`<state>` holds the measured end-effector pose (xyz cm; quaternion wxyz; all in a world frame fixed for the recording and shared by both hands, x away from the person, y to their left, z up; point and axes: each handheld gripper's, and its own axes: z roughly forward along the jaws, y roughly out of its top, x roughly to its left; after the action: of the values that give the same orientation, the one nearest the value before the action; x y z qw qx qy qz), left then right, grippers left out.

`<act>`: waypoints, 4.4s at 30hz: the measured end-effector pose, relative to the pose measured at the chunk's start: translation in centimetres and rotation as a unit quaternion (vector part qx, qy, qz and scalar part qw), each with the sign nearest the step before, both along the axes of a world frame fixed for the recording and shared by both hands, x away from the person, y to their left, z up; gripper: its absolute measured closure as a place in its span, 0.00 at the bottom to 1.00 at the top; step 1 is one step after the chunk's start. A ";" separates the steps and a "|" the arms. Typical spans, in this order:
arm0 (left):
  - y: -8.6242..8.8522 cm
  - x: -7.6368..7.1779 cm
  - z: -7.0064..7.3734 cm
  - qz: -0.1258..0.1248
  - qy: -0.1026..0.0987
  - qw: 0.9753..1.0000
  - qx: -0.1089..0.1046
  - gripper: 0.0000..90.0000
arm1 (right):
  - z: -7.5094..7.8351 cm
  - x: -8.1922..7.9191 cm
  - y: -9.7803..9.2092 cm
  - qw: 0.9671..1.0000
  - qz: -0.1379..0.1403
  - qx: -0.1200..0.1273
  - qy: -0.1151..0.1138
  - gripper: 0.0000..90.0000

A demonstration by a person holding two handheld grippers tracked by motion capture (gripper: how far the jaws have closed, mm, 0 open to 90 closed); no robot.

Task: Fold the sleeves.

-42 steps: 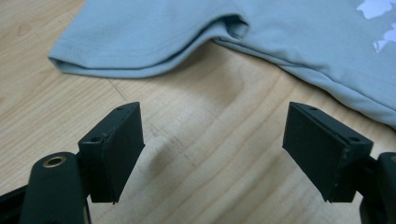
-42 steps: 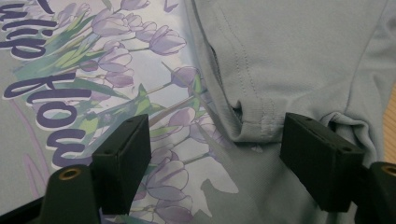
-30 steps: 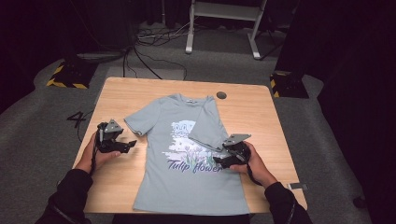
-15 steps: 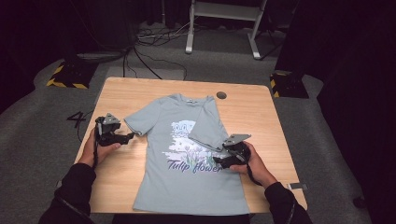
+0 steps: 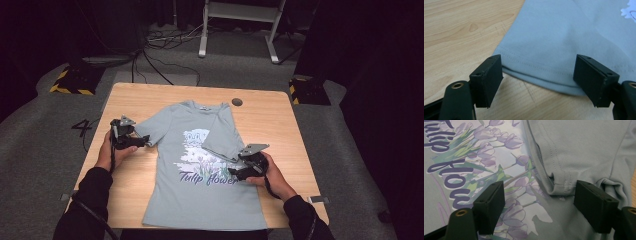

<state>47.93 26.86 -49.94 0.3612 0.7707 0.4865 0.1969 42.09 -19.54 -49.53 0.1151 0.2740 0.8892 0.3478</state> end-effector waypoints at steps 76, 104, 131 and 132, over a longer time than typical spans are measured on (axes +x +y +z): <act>-4.8 0.9 1.8 -0.022 -0.025 0.999 -0.001 0.96 | 0.6 -0.6 -4.4 0.998 -0.063 0.005 -0.025 0.27; -10.1 -0.2 3.1 -0.088 -0.051 0.995 0.007 0.96 | -0.6 -0.8 -4.6 0.997 -0.066 0.029 -0.011 0.26; -16.2 -1.0 3.5 -0.140 -0.045 0.988 0.040 0.96 | -0.6 -0.8 -4.6 0.997 -0.067 0.030 -0.012 0.25; -16.4 -1.0 3.5 -0.142 -0.044 0.988 0.041 0.96 | -0.6 -0.8 -4.6 0.997 -0.067 0.030 -0.012 0.25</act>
<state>46.90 10.50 -46.43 0.3747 0.8367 0.3472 0.1975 41.25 -24.13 -50.18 0.1405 0.3322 0.8564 0.3694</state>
